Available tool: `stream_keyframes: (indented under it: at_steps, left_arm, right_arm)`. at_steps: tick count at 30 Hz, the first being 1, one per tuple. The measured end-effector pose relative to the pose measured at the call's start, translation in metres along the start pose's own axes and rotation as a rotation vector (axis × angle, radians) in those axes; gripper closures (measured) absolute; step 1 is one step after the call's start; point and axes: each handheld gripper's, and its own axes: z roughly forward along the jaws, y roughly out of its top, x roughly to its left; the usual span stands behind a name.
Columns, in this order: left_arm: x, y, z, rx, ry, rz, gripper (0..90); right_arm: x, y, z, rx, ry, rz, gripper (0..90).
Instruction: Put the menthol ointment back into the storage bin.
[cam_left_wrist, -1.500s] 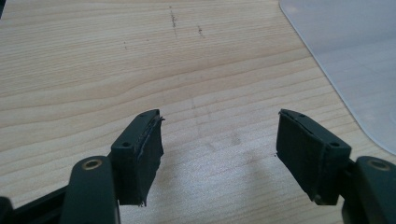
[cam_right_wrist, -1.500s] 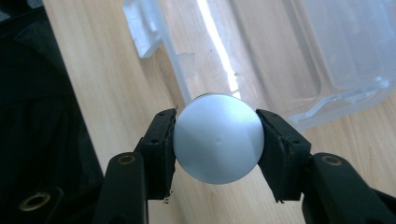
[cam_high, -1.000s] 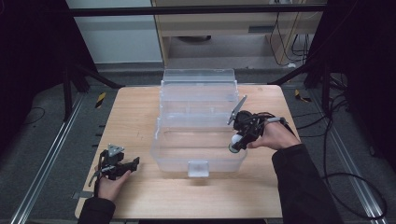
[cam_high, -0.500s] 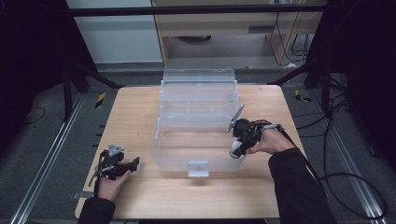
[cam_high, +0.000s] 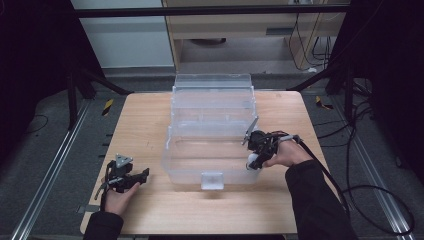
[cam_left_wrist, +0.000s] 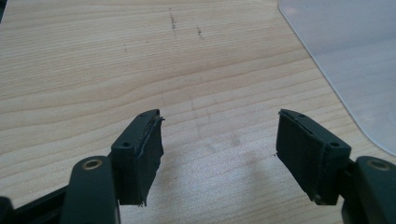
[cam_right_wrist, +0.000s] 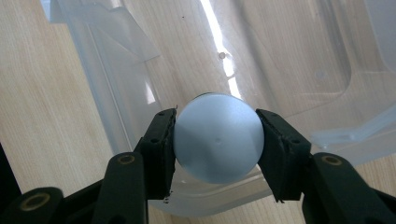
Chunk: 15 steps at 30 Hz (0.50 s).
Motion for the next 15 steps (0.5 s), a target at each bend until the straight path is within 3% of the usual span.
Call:
stream_keyframes:
  at_steps: [15]
  left_arm:
    - [0.0003,0.0000,0.0000,0.000,0.001,0.000,31.0]
  right_arm:
    - [0.0019,-0.0034,0.0103,-0.003,0.022,-0.016,50.2]
